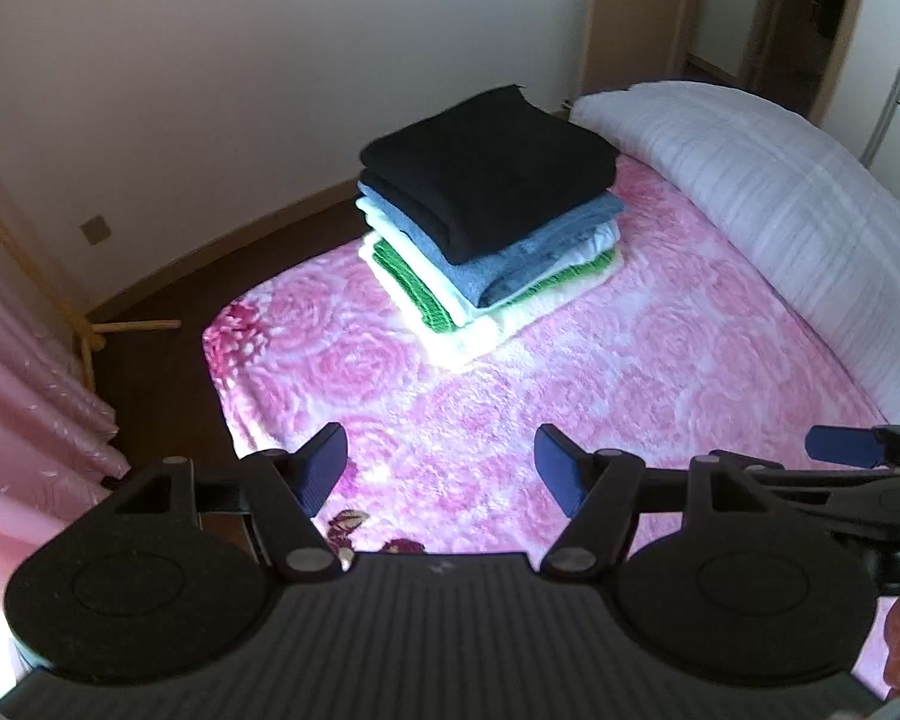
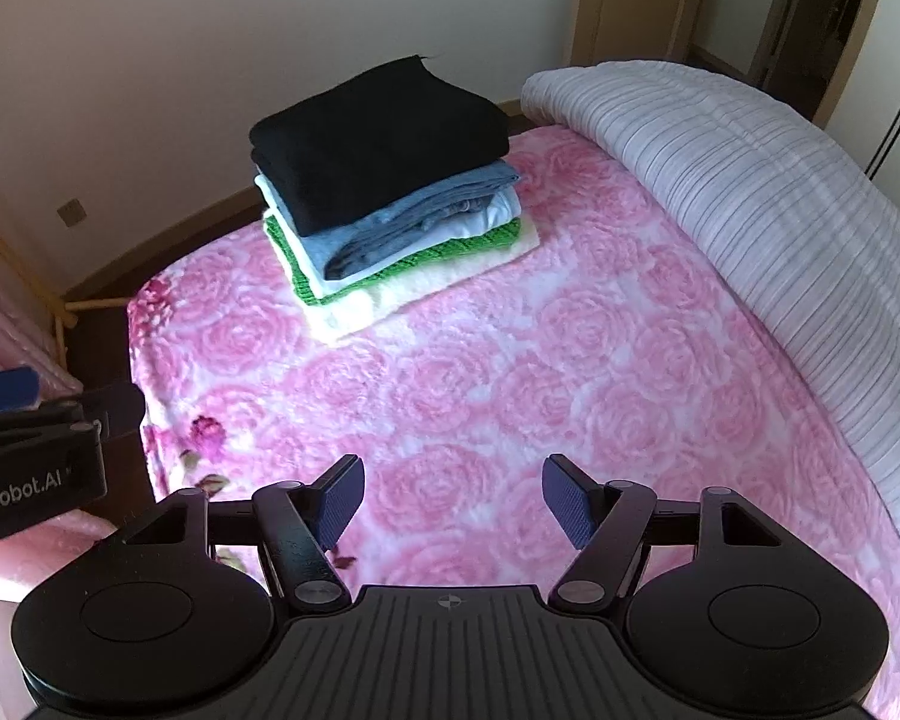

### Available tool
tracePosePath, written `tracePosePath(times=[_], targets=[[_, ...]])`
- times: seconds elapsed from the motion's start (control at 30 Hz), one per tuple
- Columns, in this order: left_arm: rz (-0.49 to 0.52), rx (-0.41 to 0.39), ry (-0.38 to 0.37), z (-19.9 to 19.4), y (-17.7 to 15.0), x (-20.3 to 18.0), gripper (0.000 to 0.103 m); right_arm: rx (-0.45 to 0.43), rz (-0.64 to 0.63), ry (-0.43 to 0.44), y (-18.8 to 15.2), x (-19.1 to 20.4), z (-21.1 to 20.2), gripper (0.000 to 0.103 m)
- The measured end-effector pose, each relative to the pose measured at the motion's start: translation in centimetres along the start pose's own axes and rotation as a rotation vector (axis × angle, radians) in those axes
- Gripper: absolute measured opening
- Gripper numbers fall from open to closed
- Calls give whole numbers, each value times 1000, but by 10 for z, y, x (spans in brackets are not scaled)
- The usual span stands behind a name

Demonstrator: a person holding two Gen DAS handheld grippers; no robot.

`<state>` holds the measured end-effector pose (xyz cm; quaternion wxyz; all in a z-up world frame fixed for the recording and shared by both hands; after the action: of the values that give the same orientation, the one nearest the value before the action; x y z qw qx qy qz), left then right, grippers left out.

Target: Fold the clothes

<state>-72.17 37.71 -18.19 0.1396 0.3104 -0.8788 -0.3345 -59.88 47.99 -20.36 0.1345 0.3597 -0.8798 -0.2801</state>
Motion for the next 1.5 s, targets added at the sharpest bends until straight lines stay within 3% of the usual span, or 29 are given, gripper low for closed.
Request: tracePosePath(times=[0.27, 0.87, 1.5], targets=[[-54, 20, 43, 15, 7, -14, 66, 8, -40, 34, 18, -18, 21, 69], [-103, 85, 65, 58, 12, -42, 66, 38, -81, 65, 40, -45, 63, 69], [-71, 60, 97, 66, 18, -39, 66, 46, -76, 68, 42, -47, 69, 69]])
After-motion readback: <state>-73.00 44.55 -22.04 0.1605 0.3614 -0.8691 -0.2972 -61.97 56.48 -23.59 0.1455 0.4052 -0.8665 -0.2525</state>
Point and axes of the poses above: each gripper's, at about its wrist camera, not at the fingertips, and z roughly the way its jaws point, x to its left, y to its top, the point moved 7 cm from there along z, roughly the way its jaws point, and after that the axes turned 7 degrees about -x, right-handed, at the moved point
